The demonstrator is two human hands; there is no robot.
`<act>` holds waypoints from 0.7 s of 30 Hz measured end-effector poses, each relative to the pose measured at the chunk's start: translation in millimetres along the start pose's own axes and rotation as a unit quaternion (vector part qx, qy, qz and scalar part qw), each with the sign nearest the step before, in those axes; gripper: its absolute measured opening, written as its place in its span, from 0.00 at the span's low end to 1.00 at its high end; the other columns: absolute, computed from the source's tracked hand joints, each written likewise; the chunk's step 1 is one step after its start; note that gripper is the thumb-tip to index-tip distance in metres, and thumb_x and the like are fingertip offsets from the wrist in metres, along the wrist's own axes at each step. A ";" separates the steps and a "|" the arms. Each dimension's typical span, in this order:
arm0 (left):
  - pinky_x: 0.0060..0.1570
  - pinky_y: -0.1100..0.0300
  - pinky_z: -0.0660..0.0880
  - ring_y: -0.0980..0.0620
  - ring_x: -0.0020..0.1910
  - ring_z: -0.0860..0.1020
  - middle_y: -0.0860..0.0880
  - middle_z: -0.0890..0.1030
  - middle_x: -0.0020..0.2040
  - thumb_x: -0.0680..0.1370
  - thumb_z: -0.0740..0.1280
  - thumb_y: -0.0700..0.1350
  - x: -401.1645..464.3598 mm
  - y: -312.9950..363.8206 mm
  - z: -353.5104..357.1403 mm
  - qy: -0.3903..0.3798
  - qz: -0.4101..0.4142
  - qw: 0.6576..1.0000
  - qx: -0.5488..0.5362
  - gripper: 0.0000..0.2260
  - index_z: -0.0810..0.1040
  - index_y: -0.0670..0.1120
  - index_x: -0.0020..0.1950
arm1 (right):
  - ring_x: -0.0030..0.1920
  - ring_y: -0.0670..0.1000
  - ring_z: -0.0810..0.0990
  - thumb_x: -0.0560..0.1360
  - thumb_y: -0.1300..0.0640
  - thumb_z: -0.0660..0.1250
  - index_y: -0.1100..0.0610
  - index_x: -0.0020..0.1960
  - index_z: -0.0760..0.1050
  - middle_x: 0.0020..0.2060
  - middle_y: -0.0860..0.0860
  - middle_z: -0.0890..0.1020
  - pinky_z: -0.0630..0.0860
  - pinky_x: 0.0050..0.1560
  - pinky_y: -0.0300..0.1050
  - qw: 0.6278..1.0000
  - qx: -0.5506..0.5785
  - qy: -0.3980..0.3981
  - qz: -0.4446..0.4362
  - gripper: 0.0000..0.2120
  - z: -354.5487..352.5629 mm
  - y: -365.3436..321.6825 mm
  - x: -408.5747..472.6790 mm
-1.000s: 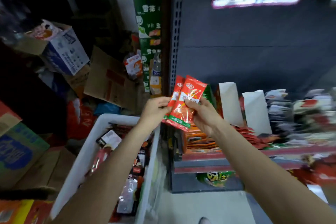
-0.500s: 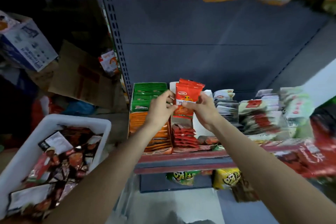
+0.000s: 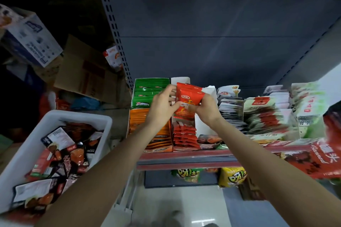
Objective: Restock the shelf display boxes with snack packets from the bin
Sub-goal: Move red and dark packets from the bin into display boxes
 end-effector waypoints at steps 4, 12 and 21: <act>0.48 0.62 0.77 0.54 0.46 0.79 0.49 0.81 0.49 0.75 0.70 0.40 1.2 2.6 5.1 -0.013 0.020 0.998 0.064 0.09 0.76 0.43 0.54 | 0.46 0.47 0.77 0.71 0.65 0.72 0.59 0.60 0.74 0.47 0.50 0.79 0.73 0.46 0.30 0.996 -0.077 -0.037 -0.020 0.18 5.4 1.6 -7.9; 0.49 0.66 0.74 0.54 0.47 0.79 0.46 0.82 0.50 0.75 0.66 0.33 -5.9 -22.7 28.2 -0.095 -0.004 0.990 0.102 0.08 0.79 0.43 0.52 | 0.49 0.53 0.81 0.76 0.66 0.64 0.60 0.49 0.81 0.47 0.54 0.84 0.76 0.55 0.46 0.951 -0.278 -0.079 -0.110 0.08 15.2 -12.1 -11.5; 0.41 0.74 0.72 0.58 0.47 0.78 0.53 0.80 0.48 0.76 0.66 0.38 -22.6 -38.9 -14.9 -0.088 -0.046 0.995 -0.020 0.08 0.78 0.46 0.54 | 0.47 0.48 0.80 0.75 0.67 0.62 0.60 0.54 0.79 0.47 0.53 0.83 0.72 0.51 0.31 0.963 -0.228 -0.125 -0.071 0.11 40.0 -39.5 -20.2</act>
Point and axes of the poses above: each hand's wrist, its own x-axis towards the middle knuckle, its own z-axis out of the palm, y = z × x, the point moved 10 cm from there along x, towards the middle knuckle
